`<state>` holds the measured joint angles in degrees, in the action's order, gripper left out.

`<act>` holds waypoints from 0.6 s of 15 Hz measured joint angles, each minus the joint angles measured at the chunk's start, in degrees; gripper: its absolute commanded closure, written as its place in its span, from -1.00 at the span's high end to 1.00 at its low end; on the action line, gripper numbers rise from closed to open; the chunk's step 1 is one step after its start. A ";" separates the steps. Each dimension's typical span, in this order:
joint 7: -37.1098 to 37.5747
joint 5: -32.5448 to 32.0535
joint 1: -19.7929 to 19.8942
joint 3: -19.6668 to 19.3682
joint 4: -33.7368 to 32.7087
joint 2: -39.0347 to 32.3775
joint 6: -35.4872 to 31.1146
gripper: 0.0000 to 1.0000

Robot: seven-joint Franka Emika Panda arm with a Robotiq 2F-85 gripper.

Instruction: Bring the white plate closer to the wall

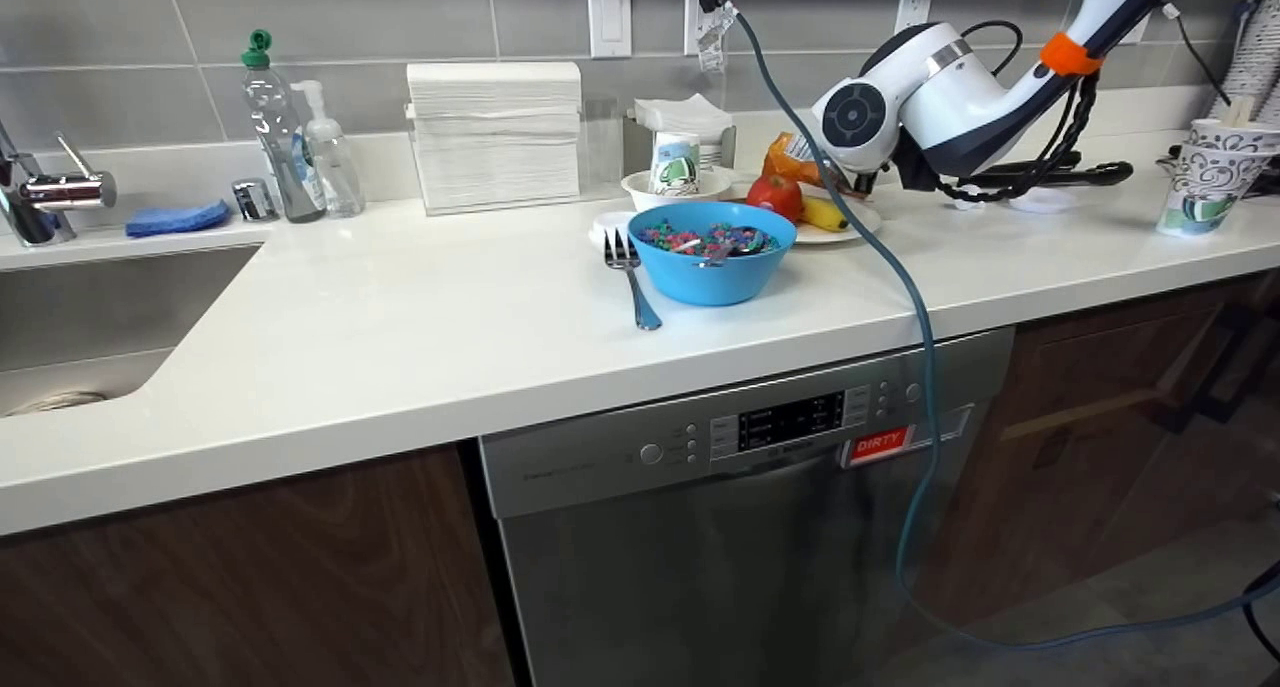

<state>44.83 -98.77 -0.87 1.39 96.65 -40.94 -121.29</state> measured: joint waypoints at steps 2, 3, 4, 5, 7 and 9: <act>-0.39 0.00 0.63 -0.02 0.01 -0.19 -1.64 -0.99; -0.60 0.00 0.83 -0.04 0.01 -0.23 -2.23 -0.99; -0.84 0.00 0.95 -0.09 0.01 -0.23 -2.67 -0.49; -1.03 0.00 1.02 -0.13 0.01 -0.23 -2.96 -0.43; -1.19 0.00 1.08 -0.21 0.01 -0.23 -3.11 -0.15; -1.26 0.00 1.10 -0.29 0.01 -0.23 -3.11 0.10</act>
<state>43.58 -98.77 0.23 1.10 96.66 -41.17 -124.39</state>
